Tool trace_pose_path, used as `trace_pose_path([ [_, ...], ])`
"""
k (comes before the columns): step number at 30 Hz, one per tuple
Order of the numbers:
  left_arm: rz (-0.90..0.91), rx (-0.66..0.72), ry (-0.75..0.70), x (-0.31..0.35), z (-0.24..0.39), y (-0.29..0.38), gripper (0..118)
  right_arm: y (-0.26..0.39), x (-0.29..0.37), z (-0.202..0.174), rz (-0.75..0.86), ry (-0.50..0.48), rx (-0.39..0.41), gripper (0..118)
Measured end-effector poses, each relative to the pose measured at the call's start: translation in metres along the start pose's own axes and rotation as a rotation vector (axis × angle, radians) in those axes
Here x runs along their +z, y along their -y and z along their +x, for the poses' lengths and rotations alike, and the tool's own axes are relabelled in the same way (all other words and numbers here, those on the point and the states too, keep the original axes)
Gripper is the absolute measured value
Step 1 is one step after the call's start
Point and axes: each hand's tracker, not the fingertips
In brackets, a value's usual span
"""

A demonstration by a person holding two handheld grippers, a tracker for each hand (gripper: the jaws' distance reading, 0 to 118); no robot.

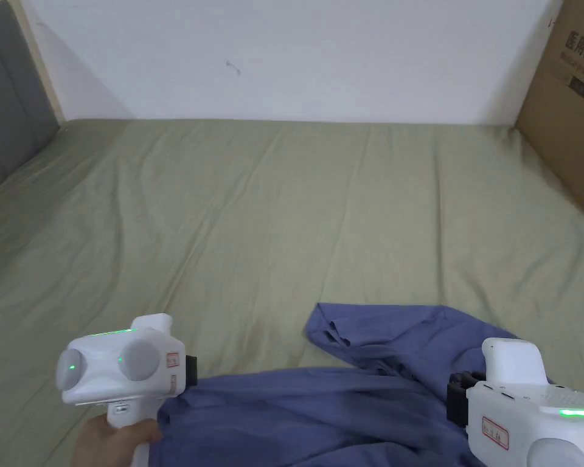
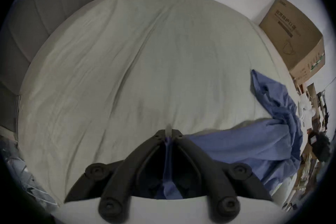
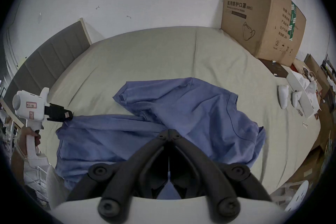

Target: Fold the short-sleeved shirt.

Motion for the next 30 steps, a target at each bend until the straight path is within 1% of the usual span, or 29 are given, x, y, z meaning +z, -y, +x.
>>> trace_pose_path([
  [2,0.023,0.015,0.017,0.01,-0.003,-0.006,5,-0.01,-0.005,0.008,0.005,-0.021,0.0,0],
  [3,0.031,0.004,0.02,0.013,-0.004,-0.01,5,-0.015,-0.009,0.01,0.019,-0.038,0.017,0],
  [4,0.045,-0.005,0.016,0.018,-0.003,-0.012,5,-0.022,-0.012,0.012,0.018,-0.083,0.041,4],
  [5,0.053,-0.01,0.018,0.021,-0.003,-0.015,5,-0.032,-0.018,0.016,0.001,-0.124,0.046,8],
  [6,0.059,-0.012,0.024,0.024,-0.004,-0.018,5,-0.046,-0.028,0.021,-0.009,-0.145,0.052,8],
  [7,0.066,-0.012,0.03,0.027,-0.005,-0.021,5,-0.062,-0.039,0.025,-0.016,-0.146,0.055,30],
  [8,0.072,-0.016,0.031,0.029,-0.012,-0.023,5,-0.073,-0.049,0.027,-0.012,-0.135,0.072,67],
  [9,0.079,-0.02,0.032,0.03,-0.012,-0.024,5,-0.084,-0.061,0.029,-0.007,-0.121,0.112,86],
  [10,0.086,-0.027,0.03,0.03,-0.012,-0.025,5,-0.096,-0.071,0.027,0.0,-0.089,0.148,89],
  [11,0.084,-0.035,0.025,0.029,-0.013,-0.026,5,-0.107,-0.087,0.029,-0.011,-0.064,0.19,89],
  [12,0.082,-0.042,0.019,0.033,0.002,-0.021,5,-0.116,-0.102,0.033,-0.044,-0.047,0.223,89],
  [13,0.081,-0.049,0.015,0.032,0.004,-0.02,5,-0.124,-0.119,0.037,-0.077,-0.041,0.252,89],
  [15,0.074,-0.043,0.016,0.03,0.0,-0.021,5,-0.127,-0.146,0.042,-0.151,0.009,0.301,89],
  [17,0.068,-0.025,0.024,0.028,-0.001,-0.021,5,-0.122,-0.17,0.048,-0.199,0.033,0.376,89],
  [19,0.062,-0.017,0.024,0.024,-0.003,-0.022,5,-0.115,-0.192,0.058,-0.265,0.037,0.386,88],
  [20,0.06,-0.016,0.021,0.024,-0.001,-0.023,5,-0.112,-0.202,0.062,-0.307,0.036,0.373,85],
  [21,0.059,-0.015,0.02,0.023,0.0,-0.023,5,-0.109,-0.21,0.066,-0.337,0.014,0.358,83],
  [22,0.059,-0.016,0.018,0.023,0.0,-0.024,5,-0.11,-0.212,0.072,-0.336,-0.039,0.294,79],
  [23,0.059,-0.015,0.016,0.023,0.001,-0.025,5,-0.114,-0.211,0.074,-0.341,-0.051,0.225,69],
  [24,0.06,-0.014,0.016,0.023,0.001,-0.026,5,-0.117,-0.206,0.073,-0.326,-0.048,0.222,50],
  [25,0.061,-0.018,0.015,0.022,0.002,-0.028,5,-0.119,-0.2,0.071,-0.301,-0.046,0.249,21],
  [26,0.063,-0.019,0.011,0.023,0.002,-0.029,5,-0.122,-0.196,0.07,-0.265,-0.026,0.279,2],
  [27,0.069,-0.016,0.012,0.025,0.002,-0.031,5,-0.123,-0.193,0.067,-0.247,-0.01,0.295,2],
  [29,0.077,-0.015,0.008,0.031,0.003,-0.034,5,-0.125,-0.193,0.066,-0.28,-0.013,0.285,2],
  [30,0.085,-0.028,-0.006,0.034,0.004,-0.035,5,-0.126,-0.189,0.066,-0.27,-0.007,0.286,2],
])
